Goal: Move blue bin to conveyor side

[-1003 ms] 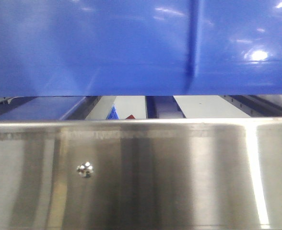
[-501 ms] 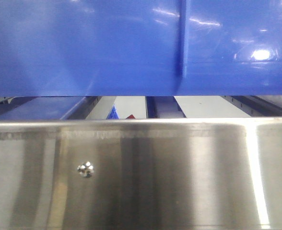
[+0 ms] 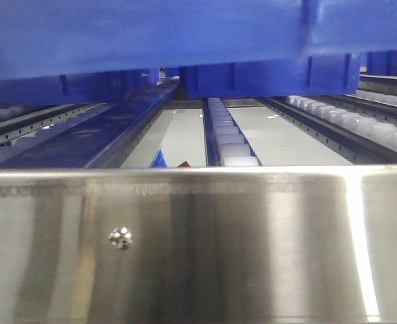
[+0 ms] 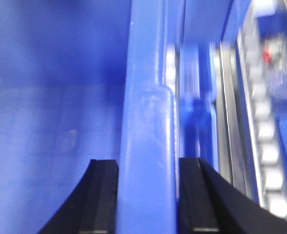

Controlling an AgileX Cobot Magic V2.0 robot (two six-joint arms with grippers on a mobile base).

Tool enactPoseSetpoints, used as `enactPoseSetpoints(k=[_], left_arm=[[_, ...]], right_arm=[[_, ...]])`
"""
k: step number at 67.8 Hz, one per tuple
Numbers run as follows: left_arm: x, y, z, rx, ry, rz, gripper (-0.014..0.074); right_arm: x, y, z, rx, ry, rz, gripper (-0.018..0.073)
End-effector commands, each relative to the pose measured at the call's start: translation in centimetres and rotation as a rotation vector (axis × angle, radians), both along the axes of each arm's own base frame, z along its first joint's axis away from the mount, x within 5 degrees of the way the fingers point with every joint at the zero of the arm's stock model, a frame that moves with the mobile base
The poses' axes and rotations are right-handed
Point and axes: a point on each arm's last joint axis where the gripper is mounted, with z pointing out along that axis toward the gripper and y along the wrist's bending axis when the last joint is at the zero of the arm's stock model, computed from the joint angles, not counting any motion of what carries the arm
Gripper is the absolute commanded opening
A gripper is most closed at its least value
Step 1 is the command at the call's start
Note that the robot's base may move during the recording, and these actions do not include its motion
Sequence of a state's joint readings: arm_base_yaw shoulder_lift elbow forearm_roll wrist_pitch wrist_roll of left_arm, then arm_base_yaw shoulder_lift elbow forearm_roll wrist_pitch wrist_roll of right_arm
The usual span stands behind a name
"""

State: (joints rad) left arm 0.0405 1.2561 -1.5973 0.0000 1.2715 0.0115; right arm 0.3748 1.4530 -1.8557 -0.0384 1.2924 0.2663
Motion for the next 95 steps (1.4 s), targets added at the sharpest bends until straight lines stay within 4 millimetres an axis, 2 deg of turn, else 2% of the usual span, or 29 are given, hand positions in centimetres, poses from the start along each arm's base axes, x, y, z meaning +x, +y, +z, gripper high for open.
enactPoseSetpoints(k=[1,25,46,95], left_arm=[[-1.3,0.0,1.9,0.008,-0.115,0.001,-0.0016],[-2.4,-0.4,4.8,-0.048,-0.225,-0.008,-0.0016],[-2.4,-0.5,4.9,-0.051,-0.227,-0.01,-0.0016],[-2.4,-0.5,4.9,-0.051,-0.227,-0.01,-0.0016]], right_arm=[[-0.4,-0.6,1.8,-0.004,-0.128,-0.003,-0.0082],[-1.9,-1.2,2.9,-0.004,-0.17,0.006,-0.0082],[-3.3,-1.8,3.9,-0.004,-0.212,0.012,-0.0082],[-3.2,-2.0,3.9,-0.032,-0.221,0.008,-0.0082]])
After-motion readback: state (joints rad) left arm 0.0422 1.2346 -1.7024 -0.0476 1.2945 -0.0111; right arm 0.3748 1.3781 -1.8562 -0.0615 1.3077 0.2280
